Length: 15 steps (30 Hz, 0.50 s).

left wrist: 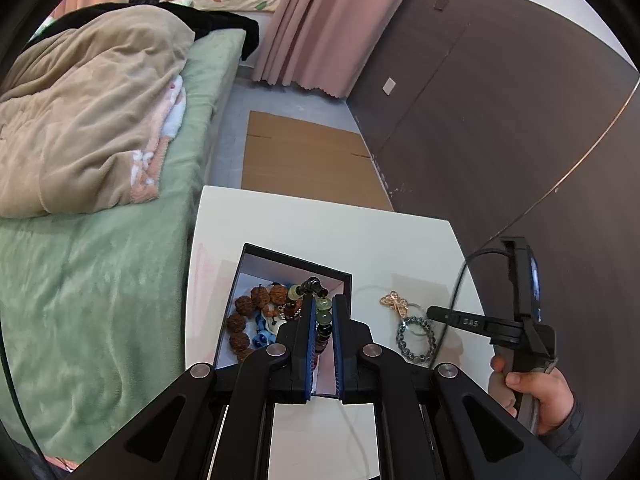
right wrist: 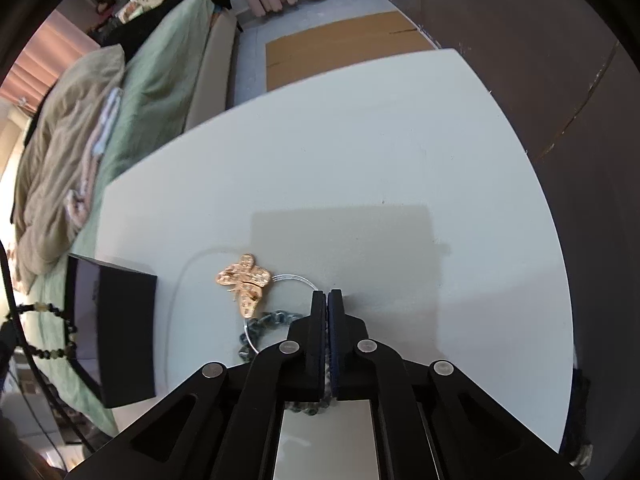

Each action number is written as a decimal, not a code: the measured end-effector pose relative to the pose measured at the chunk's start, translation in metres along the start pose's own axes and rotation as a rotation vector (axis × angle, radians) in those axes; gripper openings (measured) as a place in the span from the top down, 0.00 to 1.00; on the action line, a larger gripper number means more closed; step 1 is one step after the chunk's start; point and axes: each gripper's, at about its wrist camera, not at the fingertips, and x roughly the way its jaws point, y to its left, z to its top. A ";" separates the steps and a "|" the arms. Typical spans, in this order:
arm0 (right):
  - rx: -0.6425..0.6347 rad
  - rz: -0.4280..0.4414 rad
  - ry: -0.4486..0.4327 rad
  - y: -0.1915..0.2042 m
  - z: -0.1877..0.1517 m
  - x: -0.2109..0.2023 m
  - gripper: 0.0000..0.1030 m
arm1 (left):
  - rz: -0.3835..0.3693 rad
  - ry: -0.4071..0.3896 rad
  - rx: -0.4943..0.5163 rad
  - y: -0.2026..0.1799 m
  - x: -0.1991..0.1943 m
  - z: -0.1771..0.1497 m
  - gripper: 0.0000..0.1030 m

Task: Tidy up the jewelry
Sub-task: 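Carry the bead bracelet over the box with left tool while right grasps the silver hoop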

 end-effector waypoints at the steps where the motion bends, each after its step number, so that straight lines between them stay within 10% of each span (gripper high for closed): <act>1: 0.002 0.014 -0.013 0.000 -0.002 -0.005 0.98 | -0.002 -0.001 -0.002 0.001 0.000 0.000 0.93; 9: -0.029 0.024 -0.075 0.008 -0.005 -0.037 0.98 | -0.019 -0.009 -0.018 0.006 -0.001 0.003 0.93; 15: 0.011 -0.018 0.042 0.001 -0.002 -0.011 0.85 | -0.031 -0.006 -0.021 0.006 -0.001 0.003 0.93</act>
